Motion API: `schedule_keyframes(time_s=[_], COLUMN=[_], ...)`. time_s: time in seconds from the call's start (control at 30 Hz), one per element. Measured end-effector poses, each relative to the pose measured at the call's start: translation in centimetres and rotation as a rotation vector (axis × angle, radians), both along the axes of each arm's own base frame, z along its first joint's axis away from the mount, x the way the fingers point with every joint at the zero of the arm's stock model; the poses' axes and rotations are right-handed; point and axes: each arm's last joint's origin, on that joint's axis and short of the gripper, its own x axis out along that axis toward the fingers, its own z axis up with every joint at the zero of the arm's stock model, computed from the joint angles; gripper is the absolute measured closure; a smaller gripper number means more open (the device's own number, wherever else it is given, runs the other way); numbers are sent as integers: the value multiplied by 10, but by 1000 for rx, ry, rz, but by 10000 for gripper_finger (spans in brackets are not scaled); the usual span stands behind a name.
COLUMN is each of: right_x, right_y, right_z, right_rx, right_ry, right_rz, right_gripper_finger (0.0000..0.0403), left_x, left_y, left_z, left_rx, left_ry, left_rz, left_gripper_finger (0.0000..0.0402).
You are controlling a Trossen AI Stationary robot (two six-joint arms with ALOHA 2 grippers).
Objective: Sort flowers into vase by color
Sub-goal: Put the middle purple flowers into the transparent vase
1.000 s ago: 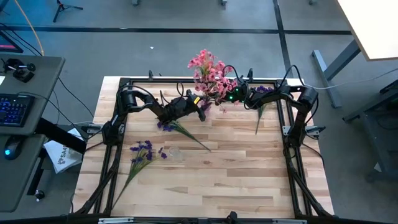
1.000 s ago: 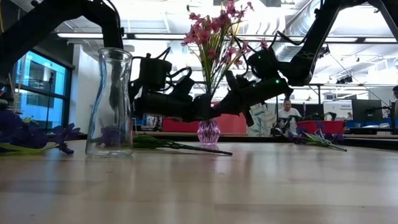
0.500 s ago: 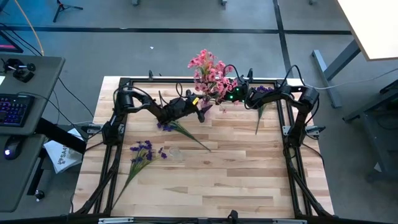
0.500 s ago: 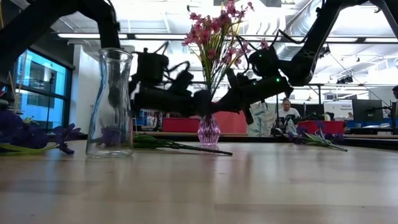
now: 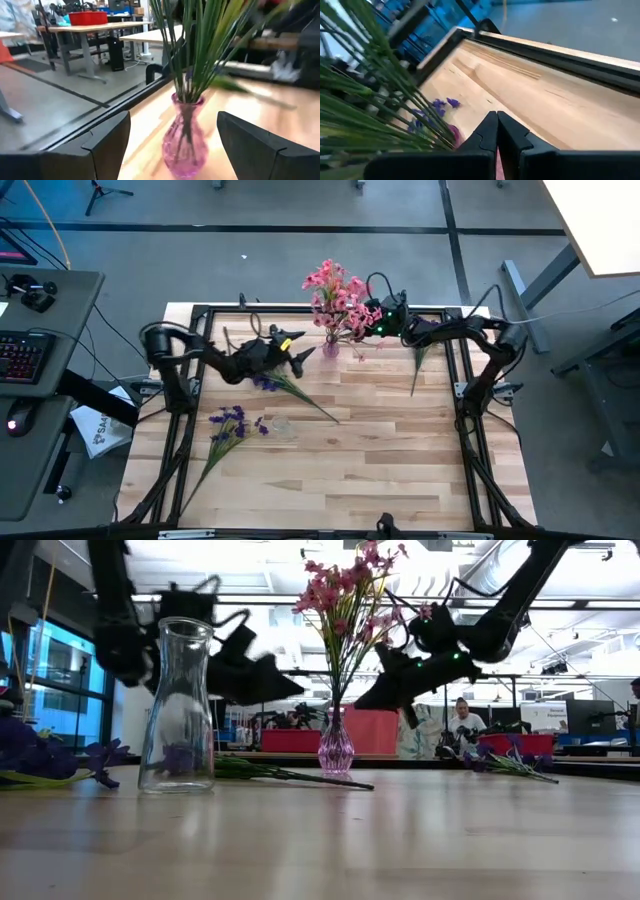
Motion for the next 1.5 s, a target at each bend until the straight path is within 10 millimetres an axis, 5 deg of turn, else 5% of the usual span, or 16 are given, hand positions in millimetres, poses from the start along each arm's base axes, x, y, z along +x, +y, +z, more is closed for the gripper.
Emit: schedule_keyframes(time_s=[0.33,0.53,0.73,1.0,1.23,1.5], right_x=[-59,-102,-123,-104,-74,-28], right_y=[30,71,120,176,230,279], right_z=[48,83,98,101,79,46], right_rx=[45,103,168,124,60,-26], right_ry=[299,388,451,442,525,471], right_rz=[42,-3,12,178,258,457], right_gripper_finger=[402,402,402,381,282,187], left_x=[-31,-36,-37,-36,-26,6], left_y=[-17,-19,-19,-21,-40,-88], left_z=[44,61,63,62,64,98], left_rx=[-324,-483,-521,-714,-1012,-1106], left_ry=[-368,-533,-562,-656,-666,-359], left_rz=[-53,-98,-103,-120,-305,-464], left_gripper_finger=[117,117,117,117,117,117])
